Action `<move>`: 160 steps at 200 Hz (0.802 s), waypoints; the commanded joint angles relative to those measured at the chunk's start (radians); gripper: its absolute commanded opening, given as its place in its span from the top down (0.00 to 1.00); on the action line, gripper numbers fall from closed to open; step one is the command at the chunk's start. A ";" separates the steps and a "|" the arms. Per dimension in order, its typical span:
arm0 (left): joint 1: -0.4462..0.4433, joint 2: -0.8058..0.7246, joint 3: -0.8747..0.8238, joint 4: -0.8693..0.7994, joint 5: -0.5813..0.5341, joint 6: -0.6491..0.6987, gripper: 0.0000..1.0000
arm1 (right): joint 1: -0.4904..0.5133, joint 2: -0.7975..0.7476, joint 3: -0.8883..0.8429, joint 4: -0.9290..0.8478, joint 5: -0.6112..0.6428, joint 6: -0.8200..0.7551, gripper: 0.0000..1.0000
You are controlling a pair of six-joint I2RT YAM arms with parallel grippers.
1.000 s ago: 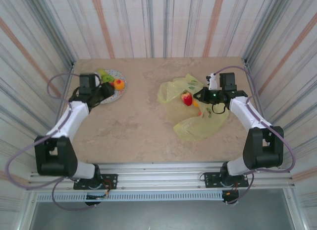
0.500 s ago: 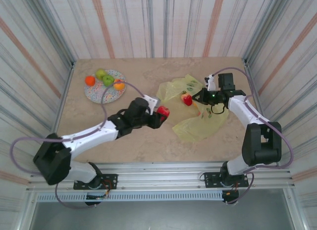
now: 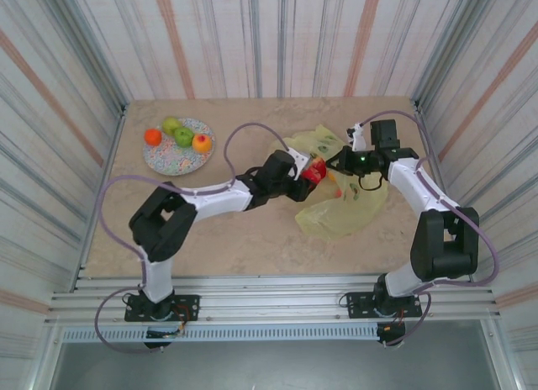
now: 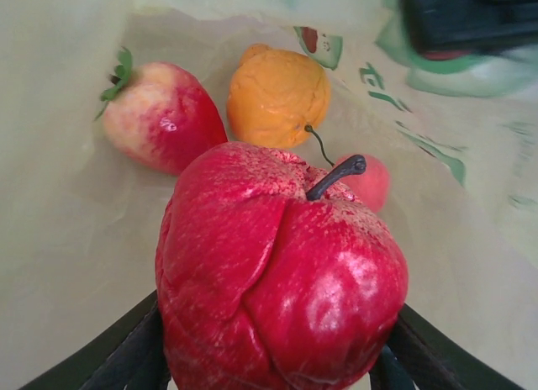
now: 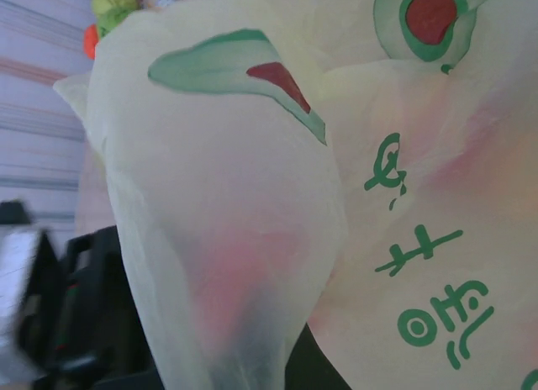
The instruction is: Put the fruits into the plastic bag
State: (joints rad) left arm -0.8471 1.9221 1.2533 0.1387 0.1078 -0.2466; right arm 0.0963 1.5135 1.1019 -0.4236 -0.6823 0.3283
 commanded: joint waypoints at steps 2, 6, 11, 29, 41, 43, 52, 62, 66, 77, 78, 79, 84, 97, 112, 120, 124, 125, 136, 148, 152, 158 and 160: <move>-0.021 0.081 0.053 0.086 0.015 -0.001 0.40 | 0.007 -0.009 0.024 -0.015 -0.023 0.010 1.00; -0.025 0.096 0.060 0.096 0.011 -0.010 0.39 | 0.008 -0.009 0.022 -0.002 -0.030 0.022 1.00; -0.032 0.116 0.067 0.107 0.002 -0.022 0.39 | 0.009 -0.009 0.018 0.016 -0.039 0.038 1.00; -0.043 0.167 0.102 0.147 -0.010 -0.073 0.37 | 0.017 -0.006 0.012 0.069 -0.075 0.090 1.00; -0.046 0.220 0.122 0.180 -0.007 -0.107 0.37 | 0.024 -0.007 0.009 0.092 -0.086 0.111 1.00; -0.047 0.225 0.127 0.186 -0.005 -0.112 0.37 | 0.024 -0.007 0.008 0.094 -0.087 0.114 1.00; -0.048 0.244 0.142 0.200 0.005 -0.131 0.35 | 0.028 -0.010 0.007 0.101 -0.088 0.122 1.00; -0.048 0.260 0.162 0.196 0.013 -0.145 0.31 | 0.029 -0.013 0.007 0.100 -0.084 0.124 1.00; -0.049 0.263 0.166 0.196 0.016 -0.148 0.29 | 0.029 -0.014 0.007 0.097 -0.081 0.124 1.00; -0.048 0.258 0.162 0.197 0.012 -0.150 0.26 | 0.028 -0.018 0.006 0.090 -0.075 0.119 1.00; -0.049 0.257 0.161 0.197 0.011 -0.150 0.25 | 0.028 -0.018 0.006 0.089 -0.074 0.119 1.00; -0.049 0.258 0.160 0.197 0.011 -0.149 0.25 | 0.028 -0.019 0.006 0.088 -0.073 0.118 1.00; -0.049 0.250 0.153 0.199 0.004 -0.149 0.23 | 0.028 -0.020 0.004 0.085 -0.069 0.115 1.00; -0.048 0.228 0.132 0.201 -0.012 -0.137 0.18 | 0.027 -0.023 -0.003 0.083 -0.060 0.112 1.00; -0.048 0.200 0.106 0.202 -0.028 -0.123 0.15 | 0.028 -0.023 -0.012 0.087 -0.059 0.111 1.00; -0.048 0.185 0.091 0.203 -0.032 -0.117 0.14 | 0.028 -0.020 -0.014 0.088 -0.060 0.112 1.00; -0.046 0.179 0.084 0.202 -0.034 -0.113 0.14 | 0.028 -0.020 -0.017 0.089 -0.060 0.110 1.00; -0.047 0.179 0.083 0.202 -0.034 -0.113 0.14 | 0.028 -0.020 -0.017 0.089 -0.060 0.110 1.00; -0.046 0.149 0.064 0.200 -0.033 -0.106 0.12 | 0.029 -0.020 -0.020 0.088 -0.058 0.108 1.00; -0.047 0.129 0.046 0.198 -0.031 -0.097 0.12 | 0.027 -0.021 -0.025 0.087 -0.056 0.106 1.00; -0.047 0.122 0.040 0.196 -0.031 -0.094 0.11 | 0.027 -0.021 -0.026 0.086 -0.056 0.105 1.00; -0.046 0.111 0.030 0.194 -0.030 -0.089 0.12 | 0.025 -0.023 -0.028 0.085 -0.056 0.103 1.00; -0.047 0.105 0.026 0.193 -0.030 -0.087 0.11 | 0.025 -0.023 -0.030 0.086 -0.056 0.103 1.00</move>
State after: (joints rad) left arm -0.8970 2.1269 1.3167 0.3187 0.0982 -0.3664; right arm 0.1204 1.5116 1.0935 -0.3328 -0.7341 0.4183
